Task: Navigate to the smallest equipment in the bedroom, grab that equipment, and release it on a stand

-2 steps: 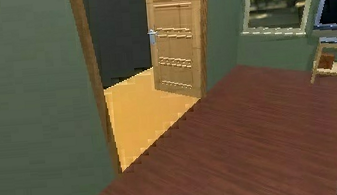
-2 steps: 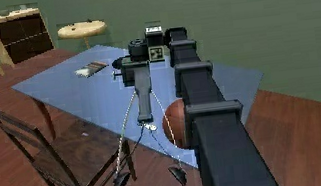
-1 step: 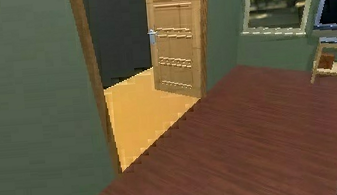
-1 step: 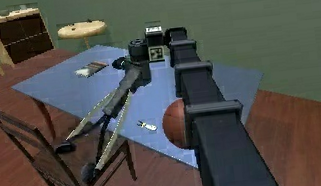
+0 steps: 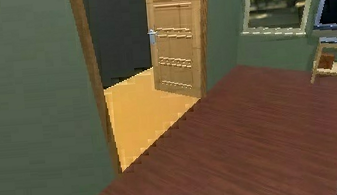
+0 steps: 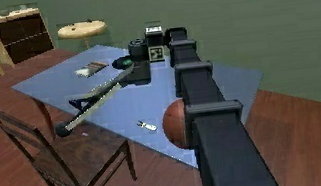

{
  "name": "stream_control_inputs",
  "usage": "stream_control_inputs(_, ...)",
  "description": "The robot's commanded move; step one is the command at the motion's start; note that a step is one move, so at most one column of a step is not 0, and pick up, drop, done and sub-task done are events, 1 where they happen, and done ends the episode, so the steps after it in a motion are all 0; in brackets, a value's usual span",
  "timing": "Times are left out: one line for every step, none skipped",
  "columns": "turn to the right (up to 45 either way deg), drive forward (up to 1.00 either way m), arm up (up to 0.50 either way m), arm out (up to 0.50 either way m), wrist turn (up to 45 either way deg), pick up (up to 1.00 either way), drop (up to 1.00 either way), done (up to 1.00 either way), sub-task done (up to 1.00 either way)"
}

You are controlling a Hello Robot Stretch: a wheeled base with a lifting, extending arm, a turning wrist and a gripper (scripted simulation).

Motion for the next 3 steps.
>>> stream_control_inputs(0.0,0.0,0.0,0.0,45.0,0.0,0.0,0.0,0.0)
stream_control_inputs(0.0,0.0,0.0,0.0,45.0,0.0,0.0,0.0,0.0)
stream_control_inputs(0.0,0.0,0.0,0.0,36.0,0.0,0.0,0.0,0.0)
